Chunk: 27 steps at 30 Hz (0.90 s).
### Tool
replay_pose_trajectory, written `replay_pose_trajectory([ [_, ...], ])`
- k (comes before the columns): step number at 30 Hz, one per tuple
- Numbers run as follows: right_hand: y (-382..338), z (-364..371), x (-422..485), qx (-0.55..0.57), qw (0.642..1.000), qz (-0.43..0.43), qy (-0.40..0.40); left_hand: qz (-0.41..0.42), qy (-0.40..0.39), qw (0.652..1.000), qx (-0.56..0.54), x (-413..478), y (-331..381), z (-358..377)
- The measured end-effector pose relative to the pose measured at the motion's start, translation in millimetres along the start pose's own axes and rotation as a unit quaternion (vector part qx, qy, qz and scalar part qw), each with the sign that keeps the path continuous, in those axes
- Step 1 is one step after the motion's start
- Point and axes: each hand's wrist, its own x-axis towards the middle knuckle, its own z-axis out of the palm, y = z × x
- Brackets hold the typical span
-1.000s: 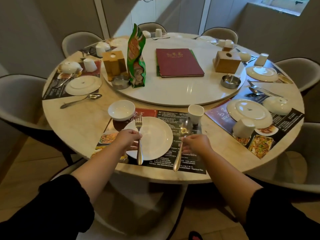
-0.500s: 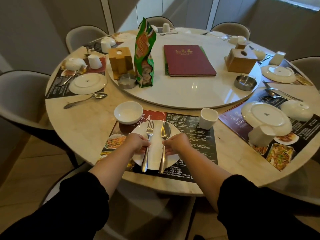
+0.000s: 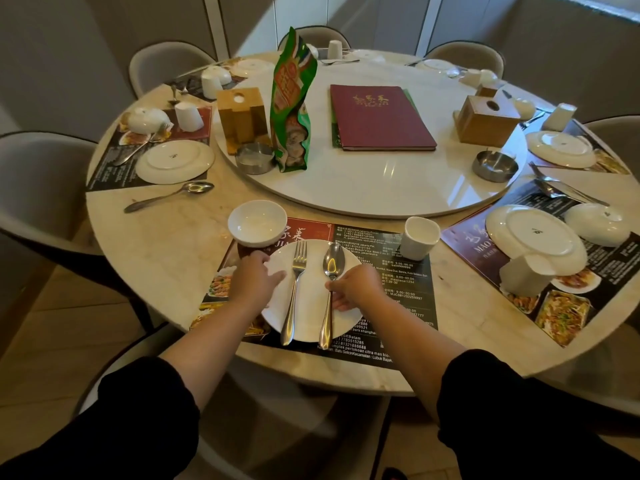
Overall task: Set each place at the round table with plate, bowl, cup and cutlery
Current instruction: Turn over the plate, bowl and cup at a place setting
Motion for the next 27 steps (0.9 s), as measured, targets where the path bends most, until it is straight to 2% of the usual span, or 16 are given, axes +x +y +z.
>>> replay_pose_trajectory([
  [2,3,-1,0,-0.012,0.999,-0.029,0.023,-0.001,0.030,0.999,-0.012,2,-11,-5],
  [4,10,-6,2,-0.022,0.990,-0.085,0.108,-0.018,0.027,0.999,-0.037,3,-21,-8],
  [6,17,-14,3,-0.047,0.964,-0.139,0.220,-0.036,0.008,0.997,-0.066,1,-26,-10],
  [8,27,-21,8,-0.040,0.950,-0.161,0.263,-0.052,-0.006,0.993,-0.109,1,-29,-9],
  [11,42,-25,15,0.013,0.964,-0.134,0.228,-0.071,-0.011,0.985,-0.159,2,-31,-8],
  [14,53,-23,20,0.072,0.970,-0.111,0.201,-0.070,-0.011,0.984,-0.164,3,-33,-6],
  [27,75,-46,16,0.123,0.964,-0.081,0.223,-0.081,-0.048,0.974,-0.206,-5,-11,11],
])
